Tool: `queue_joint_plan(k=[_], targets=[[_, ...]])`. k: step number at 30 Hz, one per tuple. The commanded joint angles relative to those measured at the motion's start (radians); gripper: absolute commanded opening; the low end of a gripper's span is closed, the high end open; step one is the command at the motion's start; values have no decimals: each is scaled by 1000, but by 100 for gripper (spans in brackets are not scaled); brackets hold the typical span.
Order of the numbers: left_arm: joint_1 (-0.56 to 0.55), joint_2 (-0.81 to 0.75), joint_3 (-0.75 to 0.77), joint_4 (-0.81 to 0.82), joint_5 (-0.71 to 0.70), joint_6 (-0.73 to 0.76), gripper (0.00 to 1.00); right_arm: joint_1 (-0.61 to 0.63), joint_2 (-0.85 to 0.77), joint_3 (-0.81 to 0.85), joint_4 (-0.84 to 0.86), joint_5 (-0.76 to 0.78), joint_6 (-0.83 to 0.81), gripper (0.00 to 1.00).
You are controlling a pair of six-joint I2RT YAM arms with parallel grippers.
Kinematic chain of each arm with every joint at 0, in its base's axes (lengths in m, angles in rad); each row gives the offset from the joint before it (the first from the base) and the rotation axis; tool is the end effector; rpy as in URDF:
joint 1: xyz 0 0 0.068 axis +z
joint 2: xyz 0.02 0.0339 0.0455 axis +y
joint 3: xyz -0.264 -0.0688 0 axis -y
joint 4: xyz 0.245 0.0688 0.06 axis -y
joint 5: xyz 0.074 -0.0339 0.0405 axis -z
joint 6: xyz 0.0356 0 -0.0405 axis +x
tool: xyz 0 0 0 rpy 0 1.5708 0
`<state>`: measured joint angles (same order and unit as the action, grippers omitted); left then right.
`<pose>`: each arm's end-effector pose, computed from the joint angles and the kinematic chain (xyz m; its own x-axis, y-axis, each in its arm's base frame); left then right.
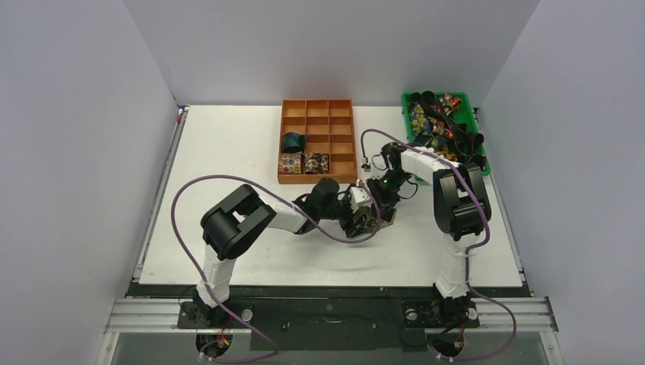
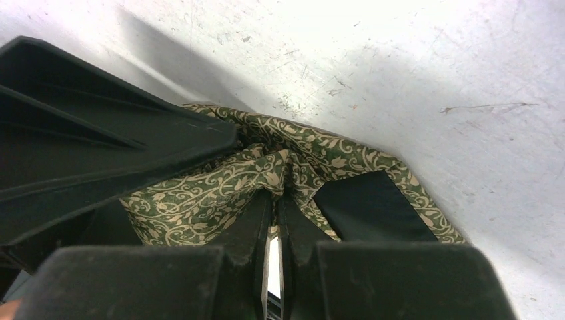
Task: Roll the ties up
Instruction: Roll the tie at the center of the board.
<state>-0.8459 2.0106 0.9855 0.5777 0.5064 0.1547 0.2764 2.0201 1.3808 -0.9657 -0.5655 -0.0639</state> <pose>0.2560 -0.3151 0.1286 -0.1379 0.3589 -0.9231 0.9775 0.1996 -0.0684 0.3445 0.1176 0.1493 -0.9459 -0.3244 -0.0001 -0.2737 0.7982 0.5366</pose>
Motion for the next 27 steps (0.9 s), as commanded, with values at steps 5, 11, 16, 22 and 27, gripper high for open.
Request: queue_joint_plan(k=[5,11,16,22,27], targets=[[-13,86,89,37,46,-135,50,5,43,-58,116,213,-42,0],[-19,73,24,-181,-10,81,16,-92,-68,-44,29,43,-80,18],[-28,101,37,-372,-80,209,11,-260,-68,-33,-40,-158,-80,37],[-28,116,98,-473,-101,220,11,-301,-21,-28,-15,-114,-55,45],[-29,123,133,-509,-97,214,11,-283,62,-19,34,-139,-35,66]])
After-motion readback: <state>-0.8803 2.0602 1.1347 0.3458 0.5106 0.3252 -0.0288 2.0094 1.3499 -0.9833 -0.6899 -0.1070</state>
